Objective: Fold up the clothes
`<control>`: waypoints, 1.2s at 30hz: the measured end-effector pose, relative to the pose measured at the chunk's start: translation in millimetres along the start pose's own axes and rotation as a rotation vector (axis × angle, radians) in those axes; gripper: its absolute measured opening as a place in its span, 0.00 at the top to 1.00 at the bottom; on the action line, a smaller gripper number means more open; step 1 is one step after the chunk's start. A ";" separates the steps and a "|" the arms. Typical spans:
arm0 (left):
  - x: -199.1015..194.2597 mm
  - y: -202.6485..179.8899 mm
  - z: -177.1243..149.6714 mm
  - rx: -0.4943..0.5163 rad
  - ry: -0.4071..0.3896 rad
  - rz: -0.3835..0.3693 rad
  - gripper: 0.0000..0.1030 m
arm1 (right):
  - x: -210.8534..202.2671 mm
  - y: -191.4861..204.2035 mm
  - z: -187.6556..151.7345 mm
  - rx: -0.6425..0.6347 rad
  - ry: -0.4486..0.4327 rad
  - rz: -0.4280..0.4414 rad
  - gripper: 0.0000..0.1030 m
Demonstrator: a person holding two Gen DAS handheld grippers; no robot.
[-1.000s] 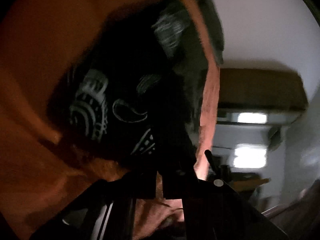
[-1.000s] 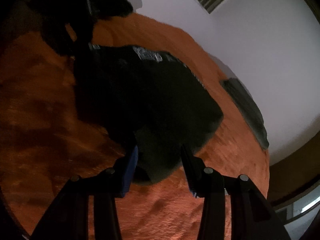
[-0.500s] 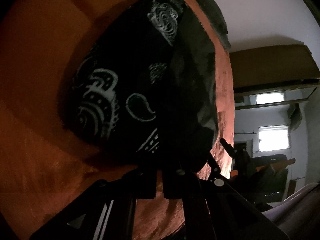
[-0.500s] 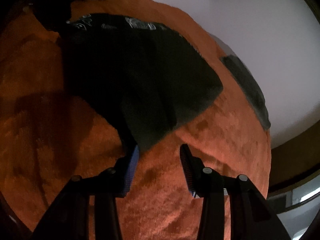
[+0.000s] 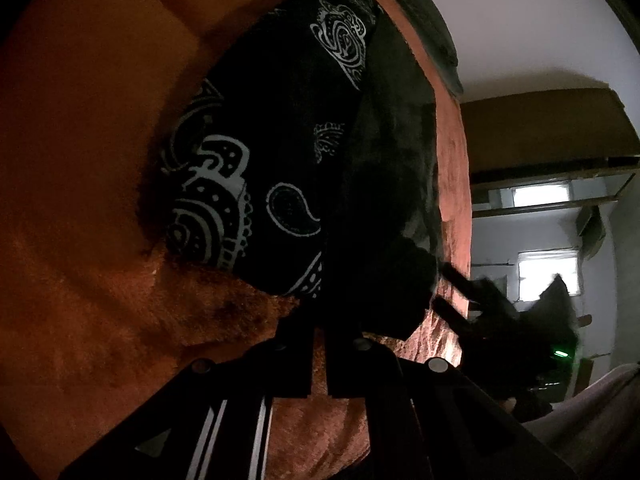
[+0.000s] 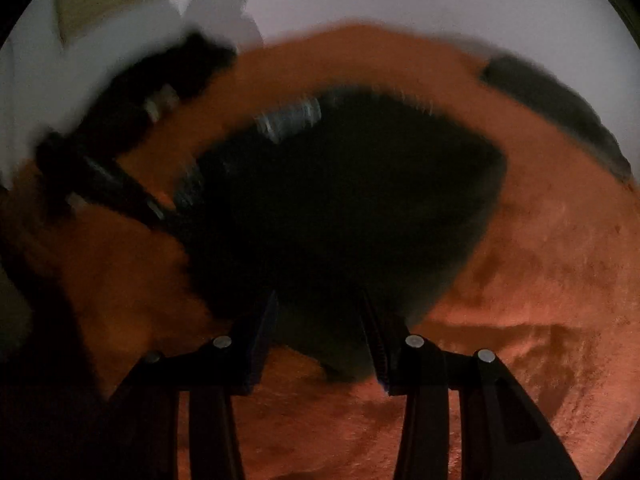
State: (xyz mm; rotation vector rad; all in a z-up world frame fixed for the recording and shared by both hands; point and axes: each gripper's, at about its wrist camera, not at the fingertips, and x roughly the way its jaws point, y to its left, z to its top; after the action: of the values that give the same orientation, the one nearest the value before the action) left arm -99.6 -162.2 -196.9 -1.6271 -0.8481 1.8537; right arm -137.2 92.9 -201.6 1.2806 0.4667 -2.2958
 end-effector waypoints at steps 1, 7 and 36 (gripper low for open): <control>-0.2 -0.5 0.0 0.008 -0.002 0.012 0.96 | 2.4 -6.4 -5.0 0.030 0.013 -0.004 0.62; -1.9 3.1 -0.3 0.023 -0.010 0.047 0.96 | -3.7 -37.3 -26.7 0.145 0.065 -0.020 0.54; -17.3 -87.8 -12.7 0.373 0.031 0.078 0.96 | -26.0 -67.6 -9.3 0.476 -0.034 0.399 0.98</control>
State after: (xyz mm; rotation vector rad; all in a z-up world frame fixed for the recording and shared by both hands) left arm -86.1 -115.2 -120.8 -1.4636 -0.3972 1.8985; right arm -155.9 160.0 -179.5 1.3892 -0.3474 -2.1391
